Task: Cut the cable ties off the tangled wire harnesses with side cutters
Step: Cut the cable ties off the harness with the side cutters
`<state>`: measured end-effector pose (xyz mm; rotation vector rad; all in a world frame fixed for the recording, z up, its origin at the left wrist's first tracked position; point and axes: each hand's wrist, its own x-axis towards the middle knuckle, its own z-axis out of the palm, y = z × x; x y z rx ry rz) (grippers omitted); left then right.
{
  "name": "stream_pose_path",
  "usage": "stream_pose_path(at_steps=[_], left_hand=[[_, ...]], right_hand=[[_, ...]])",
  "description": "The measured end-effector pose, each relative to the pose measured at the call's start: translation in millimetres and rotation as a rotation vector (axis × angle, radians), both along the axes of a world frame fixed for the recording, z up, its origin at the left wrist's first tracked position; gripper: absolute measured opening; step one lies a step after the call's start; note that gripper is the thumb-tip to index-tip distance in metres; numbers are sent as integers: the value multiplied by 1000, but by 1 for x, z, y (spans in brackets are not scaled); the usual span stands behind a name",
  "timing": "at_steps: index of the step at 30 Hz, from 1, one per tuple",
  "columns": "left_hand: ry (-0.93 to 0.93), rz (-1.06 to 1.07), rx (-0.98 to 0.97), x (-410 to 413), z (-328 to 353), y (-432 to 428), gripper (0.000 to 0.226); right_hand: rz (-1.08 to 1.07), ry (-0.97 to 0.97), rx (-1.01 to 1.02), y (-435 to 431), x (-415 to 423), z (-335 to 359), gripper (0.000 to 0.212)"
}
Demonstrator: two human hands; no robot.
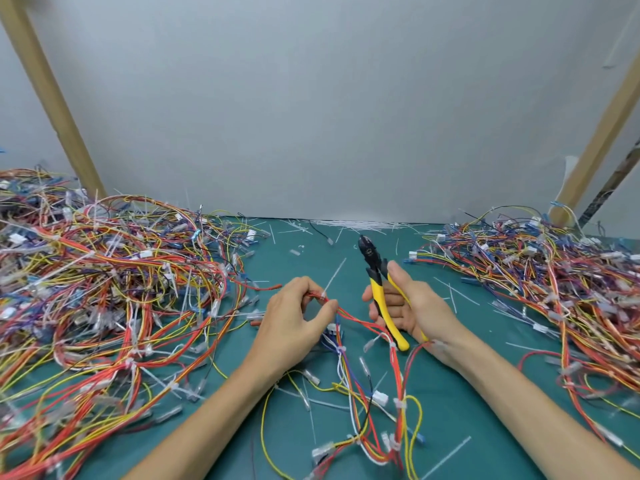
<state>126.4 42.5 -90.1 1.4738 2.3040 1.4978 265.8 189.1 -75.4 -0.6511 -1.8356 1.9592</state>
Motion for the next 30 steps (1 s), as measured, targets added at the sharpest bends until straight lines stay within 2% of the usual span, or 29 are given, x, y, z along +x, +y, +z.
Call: stream_pose_path(at_steps=[11, 15, 18, 21, 26, 28, 30], left_hand=[[-243, 144, 115, -3, 1, 0, 25], [-583, 58, 346, 1, 9, 1, 15], [-706, 5, 406, 8, 12, 5, 8], [-806, 16, 450, 11, 13, 9, 8], [-1198, -113, 606, 1, 12, 9, 17], [-1124, -109, 511, -2, 10, 6, 13], [-892, -79, 366, -1, 5, 6, 13]], right_hand=[[103, -56, 99, -4, 2, 0, 62], [155, -121, 149, -6, -3, -4, 67], [169, -182, 121, -6, -11, -5, 69], [146, -141, 152, -5, -9, -9, 65], [76, -59, 141, -10, -6, -7, 61], [43, -22, 79, -12, -6, -4, 62], [20, 17, 9, -11, -4, -3, 65]])
